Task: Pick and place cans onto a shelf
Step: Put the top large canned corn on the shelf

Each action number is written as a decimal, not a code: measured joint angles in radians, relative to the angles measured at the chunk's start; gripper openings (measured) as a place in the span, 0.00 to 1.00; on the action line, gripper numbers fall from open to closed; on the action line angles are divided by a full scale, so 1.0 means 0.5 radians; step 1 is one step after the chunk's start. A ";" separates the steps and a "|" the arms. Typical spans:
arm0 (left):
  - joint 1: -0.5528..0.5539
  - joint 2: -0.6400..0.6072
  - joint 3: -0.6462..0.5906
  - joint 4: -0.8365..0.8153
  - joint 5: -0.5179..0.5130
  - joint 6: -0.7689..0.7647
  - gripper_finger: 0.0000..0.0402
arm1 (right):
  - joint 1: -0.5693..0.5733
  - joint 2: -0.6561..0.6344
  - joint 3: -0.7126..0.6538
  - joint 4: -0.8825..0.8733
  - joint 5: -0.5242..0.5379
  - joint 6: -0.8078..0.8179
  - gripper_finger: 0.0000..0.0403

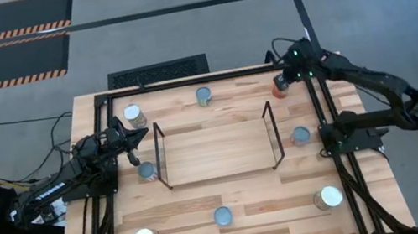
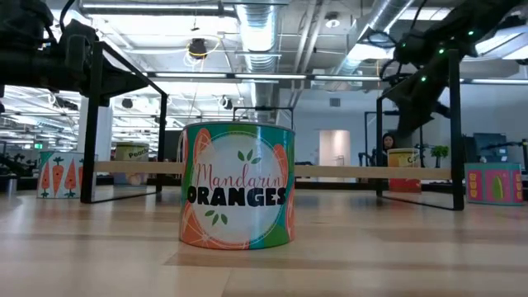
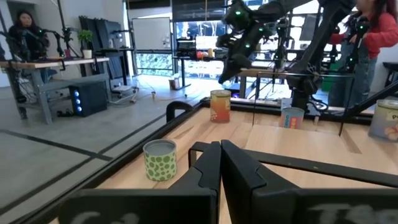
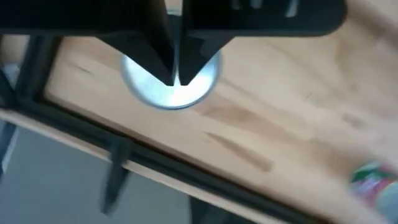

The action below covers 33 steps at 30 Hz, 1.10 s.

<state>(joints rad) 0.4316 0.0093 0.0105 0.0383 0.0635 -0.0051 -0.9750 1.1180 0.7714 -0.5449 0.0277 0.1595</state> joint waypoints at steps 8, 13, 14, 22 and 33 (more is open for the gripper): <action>0.000 0.000 0.000 -0.005 0.000 0.002 0.00 | -0.126 0.198 0.219 -0.231 0.034 0.171 0.30; 0.000 0.000 -0.001 -0.006 0.000 0.008 0.00 | -0.067 0.228 0.243 -0.409 0.031 -0.076 0.40; -0.001 0.000 -0.001 -0.006 0.000 0.008 0.00 | -0.043 0.225 0.243 -0.434 0.029 -0.139 0.41; 0.000 0.000 -0.001 -0.006 0.000 0.009 0.00 | 0.133 0.175 0.243 -0.478 0.044 -0.745 0.44; 0.000 0.000 -0.001 -0.007 0.000 0.019 0.00 | 0.152 0.415 0.251 -0.424 0.191 -1.159 0.38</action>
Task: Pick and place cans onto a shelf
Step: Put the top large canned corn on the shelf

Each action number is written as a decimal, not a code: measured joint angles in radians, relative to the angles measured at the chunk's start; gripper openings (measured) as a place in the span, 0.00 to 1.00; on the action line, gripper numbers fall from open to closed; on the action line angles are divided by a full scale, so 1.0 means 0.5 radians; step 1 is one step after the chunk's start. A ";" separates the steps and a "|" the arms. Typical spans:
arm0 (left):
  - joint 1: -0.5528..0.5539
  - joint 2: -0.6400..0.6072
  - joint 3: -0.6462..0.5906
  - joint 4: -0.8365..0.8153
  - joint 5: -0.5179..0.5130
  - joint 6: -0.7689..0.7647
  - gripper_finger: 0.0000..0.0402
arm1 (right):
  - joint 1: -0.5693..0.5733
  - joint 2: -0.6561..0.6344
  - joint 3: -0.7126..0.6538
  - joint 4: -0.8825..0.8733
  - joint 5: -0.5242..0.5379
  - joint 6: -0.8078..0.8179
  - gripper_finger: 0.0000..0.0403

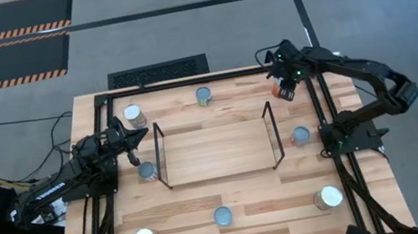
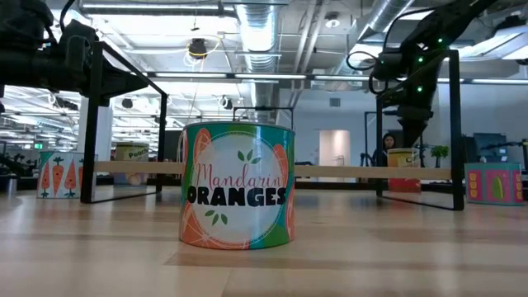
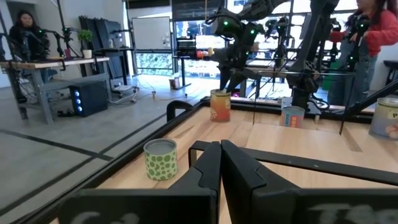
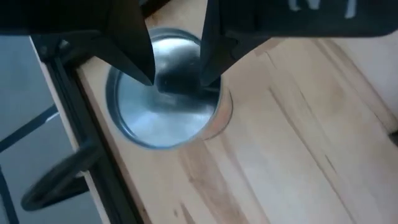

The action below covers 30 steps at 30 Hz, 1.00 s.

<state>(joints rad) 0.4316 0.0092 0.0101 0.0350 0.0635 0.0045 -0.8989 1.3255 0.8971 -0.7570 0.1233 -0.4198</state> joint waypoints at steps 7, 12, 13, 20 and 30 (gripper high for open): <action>0.000 0.000 0.000 0.000 0.000 0.028 0.00 | 0.002 0.034 0.000 0.050 0.021 -0.031 0.37; 0.000 0.000 0.000 0.000 0.000 0.028 0.00 | 0.002 -0.060 -0.014 0.092 0.020 -0.032 0.36; 0.000 0.000 0.000 0.000 0.000 0.028 0.00 | 0.002 -0.087 -0.013 0.103 0.026 -0.033 0.36; 0.000 0.000 0.000 0.000 0.000 0.029 0.00 | 0.034 -0.180 -0.012 0.033 0.066 -0.015 0.47; 0.000 0.000 0.000 0.000 0.000 0.029 0.00 | 0.122 0.013 -0.010 0.054 0.074 -0.151 0.54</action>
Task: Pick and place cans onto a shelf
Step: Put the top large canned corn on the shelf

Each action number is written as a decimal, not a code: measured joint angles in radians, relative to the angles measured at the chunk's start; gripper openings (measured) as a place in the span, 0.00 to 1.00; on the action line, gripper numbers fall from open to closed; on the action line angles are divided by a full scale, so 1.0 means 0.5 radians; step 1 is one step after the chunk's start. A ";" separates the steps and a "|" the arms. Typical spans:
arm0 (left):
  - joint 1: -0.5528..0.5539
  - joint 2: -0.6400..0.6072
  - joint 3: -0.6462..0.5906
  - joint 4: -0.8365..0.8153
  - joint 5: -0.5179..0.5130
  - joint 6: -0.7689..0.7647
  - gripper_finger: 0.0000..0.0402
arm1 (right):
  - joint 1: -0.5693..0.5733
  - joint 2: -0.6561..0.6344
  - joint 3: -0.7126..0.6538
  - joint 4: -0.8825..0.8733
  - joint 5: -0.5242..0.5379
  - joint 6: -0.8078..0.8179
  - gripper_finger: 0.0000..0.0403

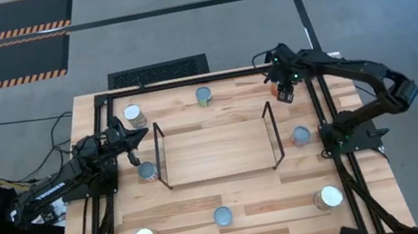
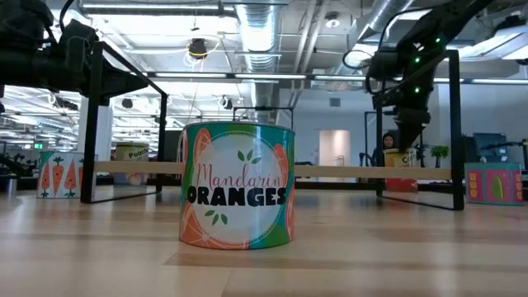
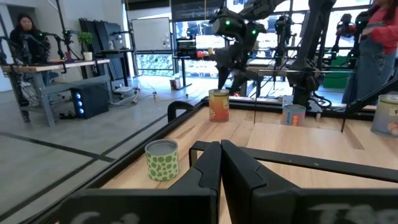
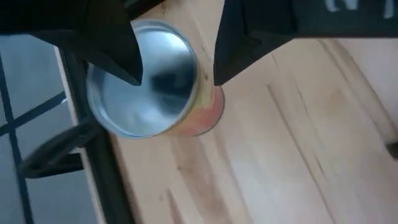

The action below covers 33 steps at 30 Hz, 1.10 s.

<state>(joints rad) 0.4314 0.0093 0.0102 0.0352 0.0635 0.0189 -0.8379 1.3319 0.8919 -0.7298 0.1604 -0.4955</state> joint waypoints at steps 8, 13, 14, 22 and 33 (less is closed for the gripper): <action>0.000 0.000 0.000 0.000 0.000 0.000 0.00 | 0.003 0.132 0.011 0.046 0.166 -0.022 0.31; 0.000 0.000 0.000 0.000 0.000 0.000 0.00 | 0.014 0.097 0.008 0.032 0.177 -0.025 0.08; 0.000 0.000 0.000 0.000 0.000 0.000 0.00 | 0.014 0.078 0.005 0.026 0.163 -0.024 0.05; 0.000 0.000 0.000 -0.001 0.000 0.000 0.00 | 0.060 -0.067 0.145 -0.215 0.174 0.213 0.03; 0.000 -0.001 0.000 0.000 0.000 0.001 0.00 | 0.303 -0.124 0.768 -0.760 0.495 0.686 0.01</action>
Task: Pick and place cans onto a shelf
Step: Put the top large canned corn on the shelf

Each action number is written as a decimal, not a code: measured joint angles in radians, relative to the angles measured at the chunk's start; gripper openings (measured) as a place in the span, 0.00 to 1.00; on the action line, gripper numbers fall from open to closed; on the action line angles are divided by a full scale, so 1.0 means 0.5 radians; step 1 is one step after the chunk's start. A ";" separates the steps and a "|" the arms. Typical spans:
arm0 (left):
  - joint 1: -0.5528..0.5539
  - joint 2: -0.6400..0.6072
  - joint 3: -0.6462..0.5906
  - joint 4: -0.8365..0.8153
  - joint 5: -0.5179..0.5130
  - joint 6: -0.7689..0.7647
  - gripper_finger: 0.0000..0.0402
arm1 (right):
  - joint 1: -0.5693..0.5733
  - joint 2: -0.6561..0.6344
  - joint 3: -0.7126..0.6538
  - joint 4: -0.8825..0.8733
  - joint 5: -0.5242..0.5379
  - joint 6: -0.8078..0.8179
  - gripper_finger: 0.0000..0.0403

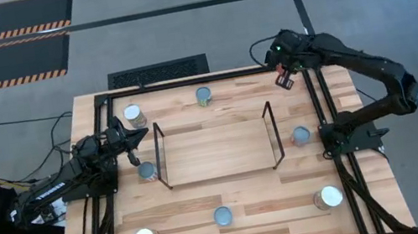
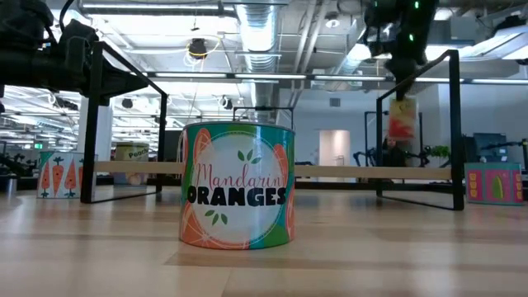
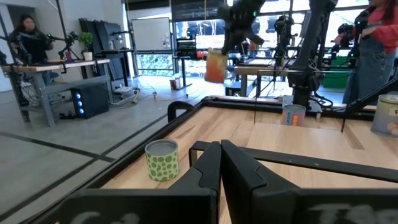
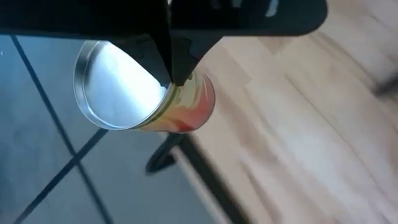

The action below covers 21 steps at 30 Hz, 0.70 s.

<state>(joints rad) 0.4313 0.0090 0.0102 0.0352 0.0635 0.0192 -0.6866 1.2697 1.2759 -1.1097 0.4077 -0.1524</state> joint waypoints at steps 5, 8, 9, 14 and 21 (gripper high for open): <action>0.001 0.001 0.000 0.000 0.000 -0.001 0.00 | 0.194 0.000 0.284 -0.059 0.022 0.228 0.01; 0.000 0.001 0.000 0.000 0.000 -0.001 0.00 | 0.336 0.000 0.417 -0.061 0.028 0.433 0.01; 0.000 0.000 0.000 -0.001 0.000 0.000 0.00 | 0.391 0.002 0.450 -0.056 0.028 0.492 0.01; 0.000 0.001 0.000 0.000 -0.001 -0.001 0.00 | 0.729 0.068 0.550 -0.038 0.058 0.687 0.01; 0.000 0.003 0.000 0.000 0.000 -0.001 0.00 | 1.162 0.290 0.573 -0.028 0.033 0.966 0.01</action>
<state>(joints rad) 0.4313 0.0105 0.0101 0.0351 0.0634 0.0189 -0.1057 1.4149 1.5623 -1.1236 0.4244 0.3308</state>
